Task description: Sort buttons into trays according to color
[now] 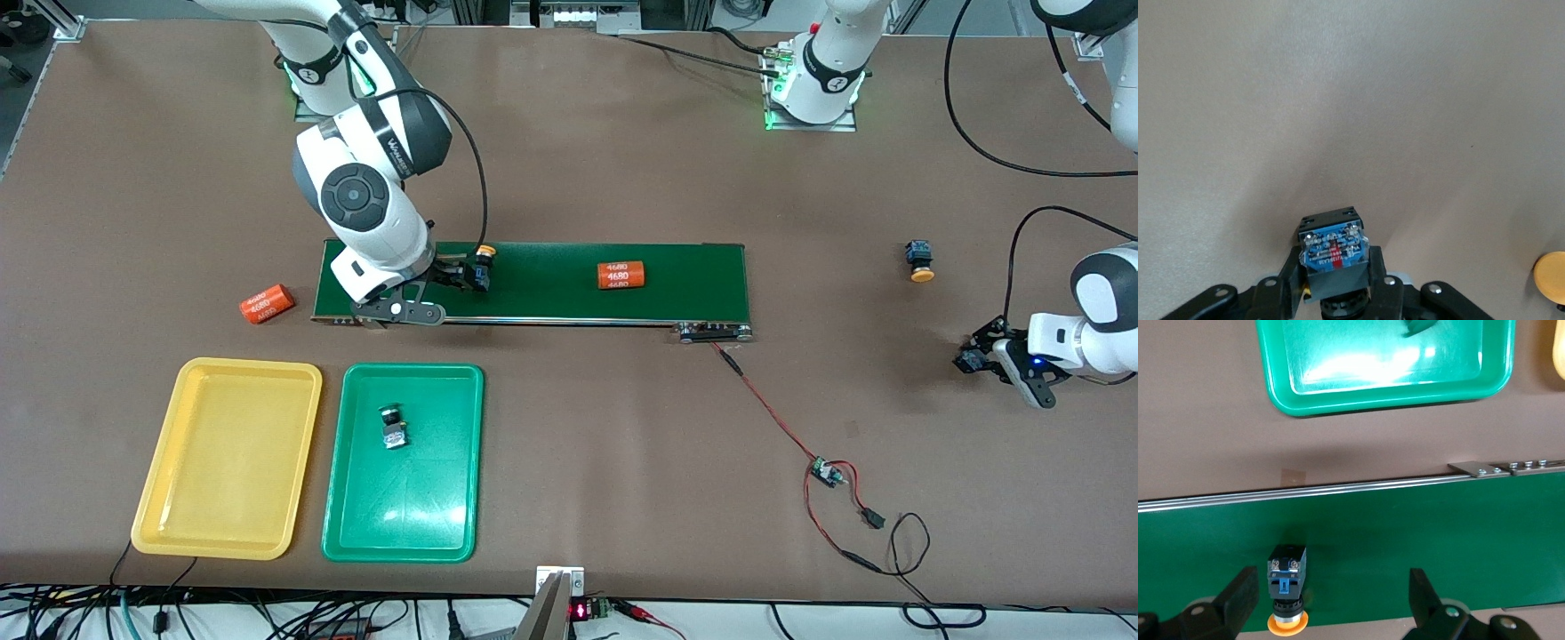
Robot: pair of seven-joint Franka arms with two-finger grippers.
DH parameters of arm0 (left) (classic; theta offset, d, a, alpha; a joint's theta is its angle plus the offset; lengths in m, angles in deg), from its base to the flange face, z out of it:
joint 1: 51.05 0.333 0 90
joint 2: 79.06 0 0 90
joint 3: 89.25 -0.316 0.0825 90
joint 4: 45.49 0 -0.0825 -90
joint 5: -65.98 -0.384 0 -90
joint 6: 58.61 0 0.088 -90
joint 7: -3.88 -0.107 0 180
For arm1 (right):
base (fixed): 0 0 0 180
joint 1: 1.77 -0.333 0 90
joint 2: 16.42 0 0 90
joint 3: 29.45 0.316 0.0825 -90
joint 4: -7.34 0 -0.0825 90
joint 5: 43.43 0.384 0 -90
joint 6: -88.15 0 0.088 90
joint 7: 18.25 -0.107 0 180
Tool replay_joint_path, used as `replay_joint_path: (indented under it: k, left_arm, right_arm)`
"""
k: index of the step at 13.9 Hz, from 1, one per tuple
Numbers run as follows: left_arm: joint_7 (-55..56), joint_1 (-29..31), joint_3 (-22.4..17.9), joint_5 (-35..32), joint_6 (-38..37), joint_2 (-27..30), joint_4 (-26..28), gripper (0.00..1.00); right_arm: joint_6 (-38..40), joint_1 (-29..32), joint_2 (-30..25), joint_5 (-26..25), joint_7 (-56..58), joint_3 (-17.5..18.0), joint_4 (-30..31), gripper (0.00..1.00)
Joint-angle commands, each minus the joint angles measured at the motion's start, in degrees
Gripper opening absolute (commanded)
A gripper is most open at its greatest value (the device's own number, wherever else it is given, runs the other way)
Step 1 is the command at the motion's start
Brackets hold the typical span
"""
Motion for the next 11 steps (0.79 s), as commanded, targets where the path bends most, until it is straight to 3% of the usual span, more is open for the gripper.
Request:
replay_joint_path:
  k: [1,4,8,11]
  left_arm:
    - [3.14,0.01,1.96,1.34,-3.38,8.07,5.73,0.00]
    - [17.55,-3.41,4.16,1.70,-9.54,12.39,6.62,0.00]
    - [23.63,-7.98,4.25,1.88,-9.64,18.62,11.35,0.00]
    - [36.08,-12.72,4.25,5.38,-9.64,25.21,17.23,0.00]
  right_arm:
    - [-3.59,-1.17,-2.17,0.10,-1.08,0.09,4.94,1.00]
    - [-6.23,-1.70,-2.26,-1.83,-4.05,0.35,7.06,1.00]
    - [-6.51,-1.79,-2.35,-3.06,-4.51,0.35,8.56,1.00]
    - [-7.20,-1.70,-2.35,-3.07,-4.51,0.35,10.22,1.00]
